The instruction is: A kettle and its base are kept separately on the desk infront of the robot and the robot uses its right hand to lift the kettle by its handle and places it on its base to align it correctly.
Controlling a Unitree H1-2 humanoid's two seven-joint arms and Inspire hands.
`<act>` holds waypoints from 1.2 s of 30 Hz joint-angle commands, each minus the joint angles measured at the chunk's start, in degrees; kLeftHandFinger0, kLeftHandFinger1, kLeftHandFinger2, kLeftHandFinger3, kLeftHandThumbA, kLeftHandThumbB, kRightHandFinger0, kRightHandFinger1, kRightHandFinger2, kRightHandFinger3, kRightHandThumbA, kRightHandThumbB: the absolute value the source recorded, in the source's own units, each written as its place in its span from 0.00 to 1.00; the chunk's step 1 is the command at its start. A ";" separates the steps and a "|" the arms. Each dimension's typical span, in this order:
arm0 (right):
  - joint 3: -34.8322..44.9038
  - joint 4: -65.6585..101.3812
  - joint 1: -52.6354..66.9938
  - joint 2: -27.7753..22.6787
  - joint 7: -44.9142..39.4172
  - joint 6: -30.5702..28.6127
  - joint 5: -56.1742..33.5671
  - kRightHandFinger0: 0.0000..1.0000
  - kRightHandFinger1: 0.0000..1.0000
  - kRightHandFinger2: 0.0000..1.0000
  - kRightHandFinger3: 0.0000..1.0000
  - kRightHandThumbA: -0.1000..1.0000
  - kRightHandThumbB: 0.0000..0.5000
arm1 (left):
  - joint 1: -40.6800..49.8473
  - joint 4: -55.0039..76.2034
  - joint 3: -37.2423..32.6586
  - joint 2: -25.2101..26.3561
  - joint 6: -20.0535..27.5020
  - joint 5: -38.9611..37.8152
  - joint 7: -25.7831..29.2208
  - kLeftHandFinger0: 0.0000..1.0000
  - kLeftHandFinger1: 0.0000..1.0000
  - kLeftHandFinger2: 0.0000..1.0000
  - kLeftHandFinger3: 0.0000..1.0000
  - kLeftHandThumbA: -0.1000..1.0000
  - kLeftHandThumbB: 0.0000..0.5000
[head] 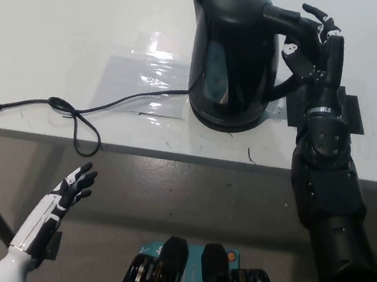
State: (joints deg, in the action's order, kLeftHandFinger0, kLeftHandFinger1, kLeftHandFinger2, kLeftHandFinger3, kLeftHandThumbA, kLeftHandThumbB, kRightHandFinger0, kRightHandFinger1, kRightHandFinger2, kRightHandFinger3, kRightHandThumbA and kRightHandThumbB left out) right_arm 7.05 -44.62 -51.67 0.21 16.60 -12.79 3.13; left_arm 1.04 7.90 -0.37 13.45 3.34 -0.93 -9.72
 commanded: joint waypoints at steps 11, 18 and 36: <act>-1.22 4.42 0.15 0.12 1.41 -2.60 0.98 0.00 0.25 0.61 0.69 0.00 0.26 | -1.81 1.06 0.08 1.38 0.76 0.31 -0.76 1.00 1.00 1.00 1.00 1.00 0.25; -3.36 5.70 1.86 -2.21 -13.96 -1.69 -5.82 1.00 1.00 1.00 1.00 0.70 1.00 | -1.89 1.13 0.22 1.47 0.43 -0.14 -0.89 1.00 1.00 1.00 1.00 1.00 0.27; -1.87 8.87 1.27 -4.74 -24.90 -1.46 -14.66 1.00 1.00 1.00 1.00 0.80 1.00 | -2.00 0.93 0.27 1.35 0.75 -0.32 -0.83 1.00 1.00 1.00 1.00 1.00 0.23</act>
State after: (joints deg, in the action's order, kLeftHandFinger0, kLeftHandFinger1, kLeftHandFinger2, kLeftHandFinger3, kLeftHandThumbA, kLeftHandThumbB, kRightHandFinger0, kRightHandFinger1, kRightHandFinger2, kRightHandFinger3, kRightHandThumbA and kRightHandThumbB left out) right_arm 4.40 -39.09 -47.80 -4.14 -3.20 -12.94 -6.89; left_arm -0.35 7.77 -0.33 13.67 3.36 -0.91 -9.73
